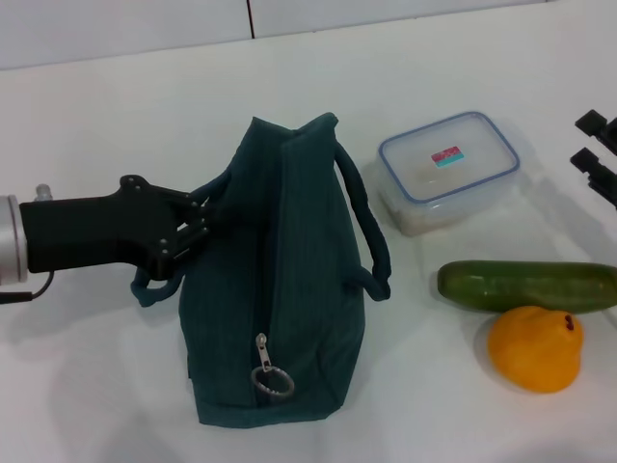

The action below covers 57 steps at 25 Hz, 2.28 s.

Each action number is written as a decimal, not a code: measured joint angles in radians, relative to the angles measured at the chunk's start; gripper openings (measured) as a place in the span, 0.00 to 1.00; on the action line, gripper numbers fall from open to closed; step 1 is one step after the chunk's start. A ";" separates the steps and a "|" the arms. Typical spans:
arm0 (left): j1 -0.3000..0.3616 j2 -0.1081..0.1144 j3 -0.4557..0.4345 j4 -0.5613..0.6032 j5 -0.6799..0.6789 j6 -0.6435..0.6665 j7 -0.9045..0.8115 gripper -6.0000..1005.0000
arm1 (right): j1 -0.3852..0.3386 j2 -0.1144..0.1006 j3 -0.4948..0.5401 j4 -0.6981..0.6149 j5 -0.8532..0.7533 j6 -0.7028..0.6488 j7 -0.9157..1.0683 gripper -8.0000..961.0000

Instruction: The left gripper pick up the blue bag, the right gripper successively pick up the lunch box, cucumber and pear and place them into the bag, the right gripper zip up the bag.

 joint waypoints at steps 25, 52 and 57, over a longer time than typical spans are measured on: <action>-0.004 -0.001 0.026 -0.001 0.006 0.024 0.009 0.05 | 0.139 0.012 -0.049 0.074 -0.009 0.169 0.152 0.74; -0.004 -0.001 0.038 -0.002 0.007 0.034 0.022 0.05 | 0.196 0.008 -0.044 0.065 -0.006 0.235 0.192 0.70; -0.003 -0.001 0.038 -0.001 0.007 0.034 0.022 0.05 | 0.196 0.008 -0.045 0.064 -0.006 0.227 0.197 0.70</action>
